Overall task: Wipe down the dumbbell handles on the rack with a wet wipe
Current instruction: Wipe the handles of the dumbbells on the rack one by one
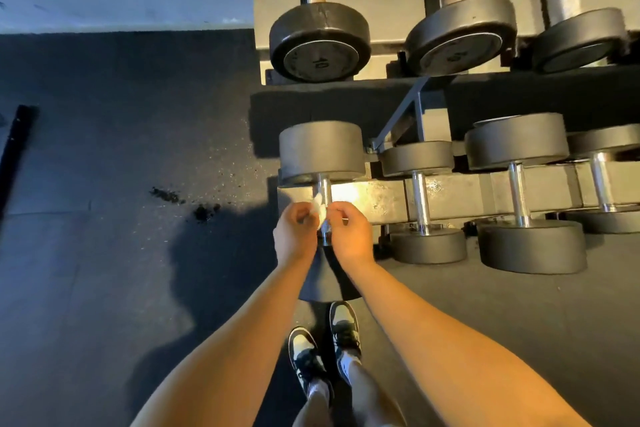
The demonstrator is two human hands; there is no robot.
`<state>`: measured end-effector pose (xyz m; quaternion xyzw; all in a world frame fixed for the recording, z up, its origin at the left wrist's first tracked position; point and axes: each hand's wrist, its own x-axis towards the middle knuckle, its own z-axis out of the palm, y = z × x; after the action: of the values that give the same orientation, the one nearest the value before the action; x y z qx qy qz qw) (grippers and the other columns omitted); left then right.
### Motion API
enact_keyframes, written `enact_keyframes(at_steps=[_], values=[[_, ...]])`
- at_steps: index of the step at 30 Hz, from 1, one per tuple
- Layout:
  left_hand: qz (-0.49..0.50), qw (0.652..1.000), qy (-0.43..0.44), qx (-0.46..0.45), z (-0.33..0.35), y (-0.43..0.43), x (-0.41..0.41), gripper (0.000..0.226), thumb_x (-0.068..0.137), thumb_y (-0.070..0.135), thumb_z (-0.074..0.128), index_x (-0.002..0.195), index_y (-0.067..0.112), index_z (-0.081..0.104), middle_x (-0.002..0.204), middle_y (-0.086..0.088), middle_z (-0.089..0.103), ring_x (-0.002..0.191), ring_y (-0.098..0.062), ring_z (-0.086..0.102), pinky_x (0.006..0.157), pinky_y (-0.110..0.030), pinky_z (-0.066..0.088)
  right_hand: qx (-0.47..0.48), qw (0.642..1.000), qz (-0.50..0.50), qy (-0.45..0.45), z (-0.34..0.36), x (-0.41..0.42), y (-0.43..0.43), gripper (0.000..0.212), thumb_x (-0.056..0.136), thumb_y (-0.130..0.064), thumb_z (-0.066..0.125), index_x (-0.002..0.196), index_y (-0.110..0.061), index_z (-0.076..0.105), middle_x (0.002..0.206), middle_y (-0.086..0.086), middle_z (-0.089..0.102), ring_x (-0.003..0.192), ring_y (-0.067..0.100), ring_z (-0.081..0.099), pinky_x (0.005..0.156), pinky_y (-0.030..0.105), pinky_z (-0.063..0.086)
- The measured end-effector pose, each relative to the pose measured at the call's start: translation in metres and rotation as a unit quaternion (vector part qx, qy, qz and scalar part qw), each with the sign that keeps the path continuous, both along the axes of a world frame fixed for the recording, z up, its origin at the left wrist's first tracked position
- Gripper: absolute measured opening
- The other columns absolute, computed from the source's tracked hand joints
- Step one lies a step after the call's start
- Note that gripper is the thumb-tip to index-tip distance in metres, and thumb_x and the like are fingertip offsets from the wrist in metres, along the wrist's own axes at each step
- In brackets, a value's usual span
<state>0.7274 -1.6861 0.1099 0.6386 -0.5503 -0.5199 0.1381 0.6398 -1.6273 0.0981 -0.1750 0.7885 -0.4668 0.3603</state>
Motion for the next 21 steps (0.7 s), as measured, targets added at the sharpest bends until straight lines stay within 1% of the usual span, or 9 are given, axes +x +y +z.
enact_keyframes(at_steps=[3, 5, 7, 9, 12, 14, 17, 19, 21], values=[[-0.005, 1.000, 0.006, -0.013, -0.025, -0.007, -0.015, 0.017, 0.098, 0.022, 0.061, 0.113, 0.030, 0.063, 0.102, 0.015, 0.063, 0.088, 0.000, 0.060, 0.065, -0.012, 0.039, 0.019, 0.999, 0.033, 0.017, -0.041, -0.010, -0.004, 0.022, 0.101, -0.016, 0.050, 0.107, -0.021, 0.071, 0.094, -0.003, 0.070, 0.086, 0.012, 0.066, 0.075, 0.014, 0.052], [-0.018, 0.999, -0.006, -0.029, -0.034, -0.016, -0.021, 0.019, 0.097, 0.019, 0.059, 0.111, 0.029, 0.068, 0.103, 0.011, 0.065, 0.094, -0.010, 0.063, 0.068, -0.017, 0.041, 0.034, 0.996, 0.066, 0.047, -0.056, -0.015, -0.007, 0.024, 0.100, -0.019, 0.050, 0.112, -0.024, 0.070, 0.103, -0.004, 0.070, 0.094, 0.013, 0.066, 0.086, 0.029, 0.056], [-0.013, 0.998, -0.026, -0.052, -0.044, -0.028, -0.033, 0.021, 0.098, 0.018, 0.056, 0.105, 0.031, 0.072, 0.100, 0.012, 0.064, 0.095, -0.011, 0.062, 0.073, -0.020, 0.041, 0.029, 0.995, 0.085, 0.051, -0.067, -0.020, -0.012, 0.023, 0.100, -0.021, 0.050, 0.114, -0.025, 0.069, 0.108, -0.004, 0.069, 0.100, 0.014, 0.064, 0.093, 0.039, 0.054], [-0.011, 0.996, -0.022, -0.080, -0.051, -0.036, -0.043, 0.023, 0.100, 0.020, 0.055, 0.109, 0.029, 0.074, 0.099, 0.014, 0.062, 0.092, -0.006, 0.058, 0.072, -0.013, 0.039, 0.029, 0.992, 0.104, 0.070, -0.071, -0.023, -0.012, 0.024, 0.101, -0.023, 0.049, 0.117, -0.026, 0.067, 0.114, -0.003, 0.067, 0.104, 0.012, 0.061, 0.096, 0.038, 0.052], [-0.054, 0.993, -0.019, -0.106, -0.059, -0.035, -0.051, 0.024, 0.103, 0.029, 0.054, 0.106, 0.022, 0.076, 0.094, 0.013, 0.063, 0.083, -0.003, 0.056, 0.066, -0.002, 0.035, 0.049, 0.988, 0.091, 0.113, -0.080, -0.021, -0.009, 0.019, 0.102, -0.029, 0.049, 0.109, -0.035, 0.065, 0.103, -0.011, 0.067, 0.095, 0.007, 0.063, 0.087, 0.033, 0.055], [-0.081, 0.989, -0.034, -0.122, -0.066, -0.032, -0.049, 0.029, 0.104, 0.035, 0.052, 0.097, 0.020, 0.075, 0.088, 0.011, 0.065, 0.079, -0.006, 0.058, 0.063, -0.005, 0.037, 0.067, 0.984, 0.091, 0.138, -0.086, -0.019, -0.010, 0.018, 0.102, -0.032, 0.051, 0.113, -0.036, 0.064, 0.103, -0.014, 0.066, 0.093, 0.007, 0.063, 0.086, 0.034, 0.056], [-0.093, 0.988, -0.068, -0.107, -0.072, -0.028, -0.040, 0.027, 0.103, 0.026, 0.053, 0.093, 0.017, 0.076, 0.089, 0.007, 0.068, 0.074, -0.008, 0.057, 0.060, -0.007, 0.035, 0.088, 0.980, 0.101, 0.146, -0.084, -0.018, -0.011, 0.017, 0.102, -0.035, 0.051, 0.114, -0.038, 0.062, 0.104, -0.013, 0.065, 0.092, 0.012, 0.062, 0.084, 0.040, 0.057], [-0.101, 0.988, -0.079, -0.086, -0.074, -0.024, -0.034, 0.025, 0.100, 0.023, 0.053, 0.088, 0.019, 0.075, 0.088, 0.003, 0.071, 0.074, -0.011, 0.060, 0.059, -0.016, 0.039, 0.089, 0.980, 0.103, 0.143, -0.079, -0.018, -0.011, 0.016, 0.102, -0.036, 0.050, 0.112, -0.038, 0.063, 0.102, -0.013, 0.065, 0.090, 0.013, 0.062, 0.082, 0.041, 0.057], [-0.099, 0.990, -0.070, -0.073, -0.073, -0.021, -0.030, 0.017, 0.097, 0.023, 0.056, 0.095, 0.022, 0.073, 0.093, 0.004, 0.071, 0.081, -0.013, 0.063, 0.062, -0.020, 0.042, 0.084, 0.982, 0.102, 0.138, -0.076, -0.018, -0.010, 0.015, 0.102, -0.034, 0.051, 0.109, -0.037, 0.064, 0.099, -0.013, 0.065, 0.088, 0.012, 0.062, 0.081, 0.041, 0.057]])
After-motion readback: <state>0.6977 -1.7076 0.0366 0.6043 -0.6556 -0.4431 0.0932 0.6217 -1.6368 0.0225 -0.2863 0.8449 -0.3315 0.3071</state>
